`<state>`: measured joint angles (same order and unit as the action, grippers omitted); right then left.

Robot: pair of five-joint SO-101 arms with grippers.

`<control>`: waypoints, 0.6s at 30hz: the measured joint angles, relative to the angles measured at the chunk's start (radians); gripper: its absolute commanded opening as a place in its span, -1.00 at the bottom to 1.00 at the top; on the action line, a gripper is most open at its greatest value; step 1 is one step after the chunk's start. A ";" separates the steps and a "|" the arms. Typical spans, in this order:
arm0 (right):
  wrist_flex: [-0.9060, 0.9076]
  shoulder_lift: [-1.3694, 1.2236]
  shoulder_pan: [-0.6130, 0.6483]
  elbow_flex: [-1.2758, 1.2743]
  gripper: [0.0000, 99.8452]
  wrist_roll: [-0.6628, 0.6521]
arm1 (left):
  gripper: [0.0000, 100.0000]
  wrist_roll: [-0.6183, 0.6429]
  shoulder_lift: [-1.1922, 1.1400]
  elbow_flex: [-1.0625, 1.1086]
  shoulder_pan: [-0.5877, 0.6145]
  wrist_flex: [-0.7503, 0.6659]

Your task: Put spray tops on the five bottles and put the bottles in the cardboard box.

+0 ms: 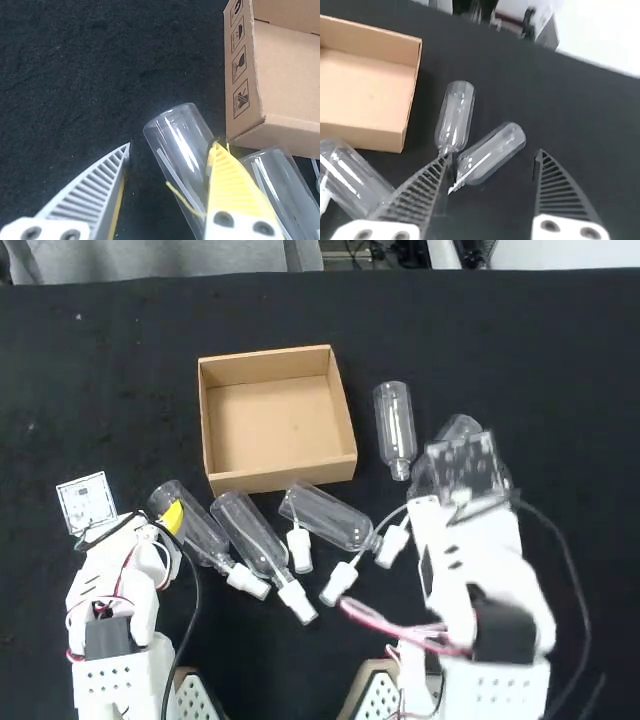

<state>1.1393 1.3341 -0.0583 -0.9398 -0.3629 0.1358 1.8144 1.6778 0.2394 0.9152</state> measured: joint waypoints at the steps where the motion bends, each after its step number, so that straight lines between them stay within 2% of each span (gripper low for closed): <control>1: 0.000 -0.049 0.000 0.018 -0.55 0.011 | -0.54 0.000 0.000 0.000 0.000 0.000; 9: 0.000 -0.362 0.000 0.137 -0.55 0.097 | -0.54 0.000 0.000 0.000 0.000 0.000; 18: 0.000 -0.571 -0.002 0.255 -0.54 0.150 | -0.54 0.000 0.000 0.000 0.000 0.000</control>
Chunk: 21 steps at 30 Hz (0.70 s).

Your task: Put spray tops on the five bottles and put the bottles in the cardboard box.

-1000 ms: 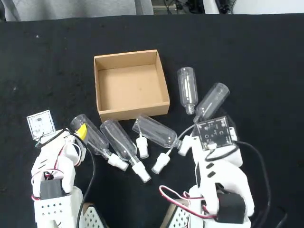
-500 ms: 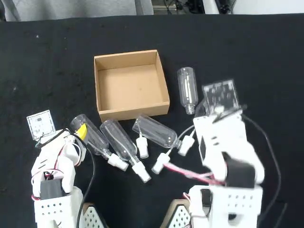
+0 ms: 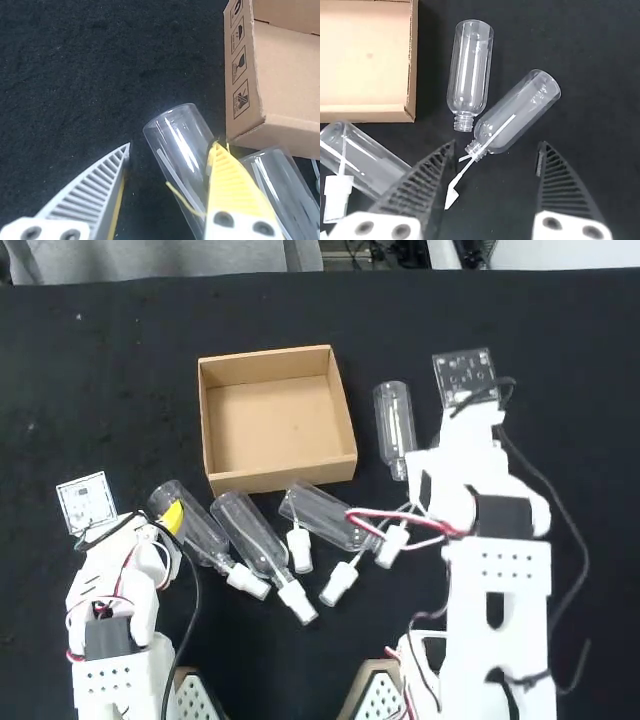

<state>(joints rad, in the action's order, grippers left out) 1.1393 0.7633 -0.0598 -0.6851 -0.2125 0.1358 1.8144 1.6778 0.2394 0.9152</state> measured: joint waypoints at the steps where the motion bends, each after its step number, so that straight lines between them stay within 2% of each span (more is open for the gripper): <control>1: 0.000 -0.021 0.000 0.015 -0.54 0.000 | -0.54 0.000 0.000 0.000 0.000 0.000; 6: 0.000 -0.166 0.002 0.097 -0.54 0.000 | -0.54 0.000 0.000 0.000 0.000 0.000; 10: 0.000 -0.298 0.055 0.173 -0.54 0.000 | -0.54 0.000 0.000 0.000 0.000 0.000; 21: 0.000 -0.617 0.066 0.364 -0.54 0.000 | -0.54 0.000 0.000 0.000 0.000 0.000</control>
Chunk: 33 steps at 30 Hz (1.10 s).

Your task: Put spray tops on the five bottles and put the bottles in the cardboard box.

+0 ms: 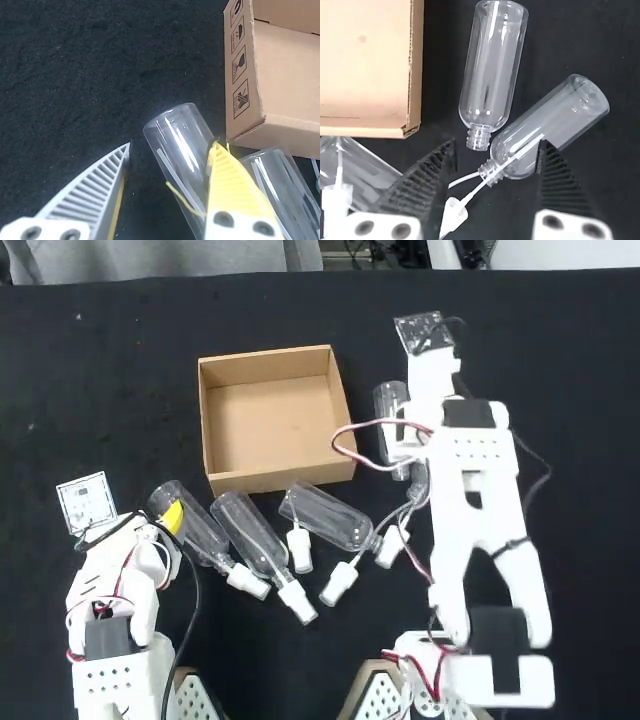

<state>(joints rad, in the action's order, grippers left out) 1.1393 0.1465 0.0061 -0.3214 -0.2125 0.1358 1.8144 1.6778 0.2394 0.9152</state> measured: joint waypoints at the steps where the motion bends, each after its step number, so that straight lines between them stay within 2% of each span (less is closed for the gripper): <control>1: 0.000 -0.021 0.000 0.015 -0.54 0.000 | -0.54 0.000 0.000 0.000 0.000 0.000; 33: -0.006 -0.502 0.021 0.371 -0.54 0.000 | -0.54 0.000 0.000 0.000 0.000 0.000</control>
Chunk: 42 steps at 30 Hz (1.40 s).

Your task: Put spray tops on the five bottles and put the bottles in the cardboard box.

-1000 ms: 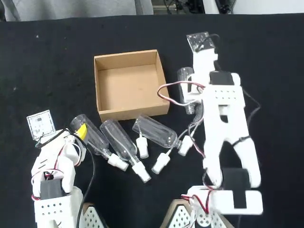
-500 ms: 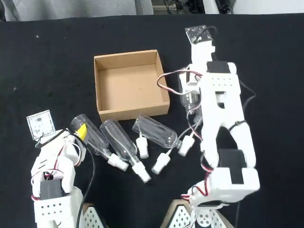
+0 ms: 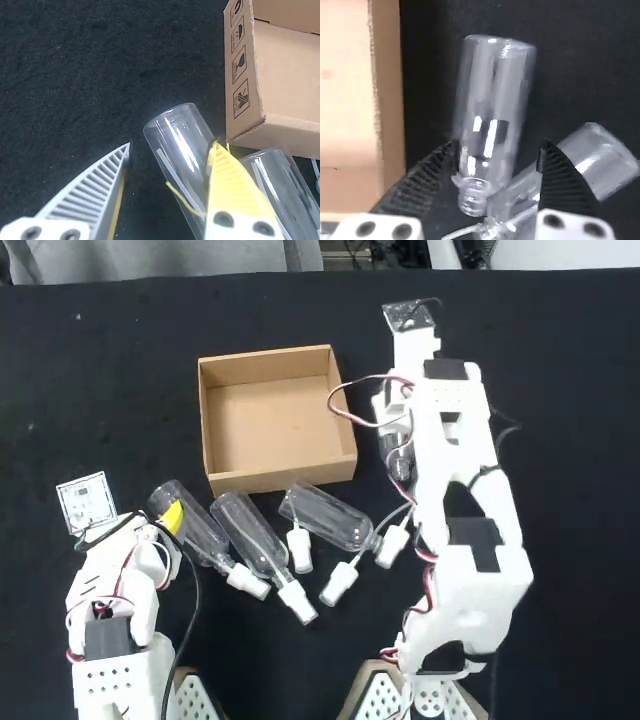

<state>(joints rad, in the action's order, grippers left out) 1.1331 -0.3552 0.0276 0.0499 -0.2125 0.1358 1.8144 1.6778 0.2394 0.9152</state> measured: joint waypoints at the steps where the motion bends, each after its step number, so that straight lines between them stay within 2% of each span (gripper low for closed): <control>1: 0.000 -0.009 0.012 0.000 -0.54 0.000 | -0.54 0.000 0.000 0.000 0.000 0.000; 19: -0.009 -0.138 0.038 0.049 -0.56 0.000 | -0.54 0.000 0.000 0.000 0.000 0.000; 28: -0.012 -0.141 0.038 0.051 -0.98 0.000 | -0.54 0.000 0.000 0.000 0.000 0.000; 42: 0.032 -0.137 0.005 0.051 -0.98 0.002 | -0.54 0.000 0.000 0.000 0.000 0.000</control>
<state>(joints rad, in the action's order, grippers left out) 1.1653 -0.4918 0.0322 0.1005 -0.2110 0.1358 1.8144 1.6778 0.2394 0.9152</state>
